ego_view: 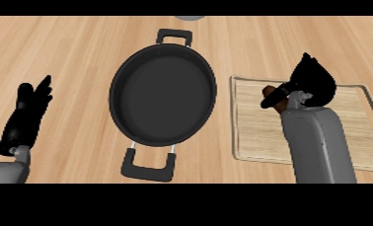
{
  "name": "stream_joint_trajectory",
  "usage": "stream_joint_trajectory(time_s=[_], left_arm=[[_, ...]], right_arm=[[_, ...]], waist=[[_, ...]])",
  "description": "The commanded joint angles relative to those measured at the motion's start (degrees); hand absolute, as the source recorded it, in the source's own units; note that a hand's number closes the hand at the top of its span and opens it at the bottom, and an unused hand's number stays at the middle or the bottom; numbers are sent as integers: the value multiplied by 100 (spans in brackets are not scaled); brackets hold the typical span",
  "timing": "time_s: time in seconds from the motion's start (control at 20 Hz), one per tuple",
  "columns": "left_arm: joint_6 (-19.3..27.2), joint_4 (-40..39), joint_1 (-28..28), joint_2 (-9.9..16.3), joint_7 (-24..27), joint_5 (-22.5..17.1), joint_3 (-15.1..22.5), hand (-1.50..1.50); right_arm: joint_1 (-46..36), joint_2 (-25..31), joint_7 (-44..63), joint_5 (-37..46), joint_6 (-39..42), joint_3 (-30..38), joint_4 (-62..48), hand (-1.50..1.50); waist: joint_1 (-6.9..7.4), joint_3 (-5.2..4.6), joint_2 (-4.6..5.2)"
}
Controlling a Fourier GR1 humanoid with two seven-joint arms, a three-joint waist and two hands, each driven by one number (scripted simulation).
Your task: Pick the sweet potato from the tray and place it in the pot
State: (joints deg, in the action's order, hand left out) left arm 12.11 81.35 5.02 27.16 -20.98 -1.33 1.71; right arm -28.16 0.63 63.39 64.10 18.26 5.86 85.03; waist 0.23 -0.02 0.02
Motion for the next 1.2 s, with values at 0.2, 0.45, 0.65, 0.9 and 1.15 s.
stream_joint_trajectory(time_s=[0.2, 0.45, 0.65, 0.9, 1.15], left_arm=[[-37, 50, -80, -63, 16, 122, -98, 0], [-64, -135, 9, -242, 172, 268, -80, 0], [53, -138, 294, -350, -124, 392, -124, 0], [-276, 210, 199, -222, -397, 300, -266, 0], [-203, 86, -37, -416, -2, 503, -324, 0]], right_arm=[[-183, -61, 957, -81, 572, 368, -54, -150], [-247, -61, 810, -144, 194, 359, -554, -150], [227, -61, 662, -210, -387, 195, -621, -150], [-105, -61, 435, -162, -607, 464, -1164, -150], [-51, -7, 459, -274, -155, 667, -712, -150]], waist=[[-15, -1, -11], [5, 0, 2], [-18, 2, -3], [12, 3, 3], [-5, 1, -4]])
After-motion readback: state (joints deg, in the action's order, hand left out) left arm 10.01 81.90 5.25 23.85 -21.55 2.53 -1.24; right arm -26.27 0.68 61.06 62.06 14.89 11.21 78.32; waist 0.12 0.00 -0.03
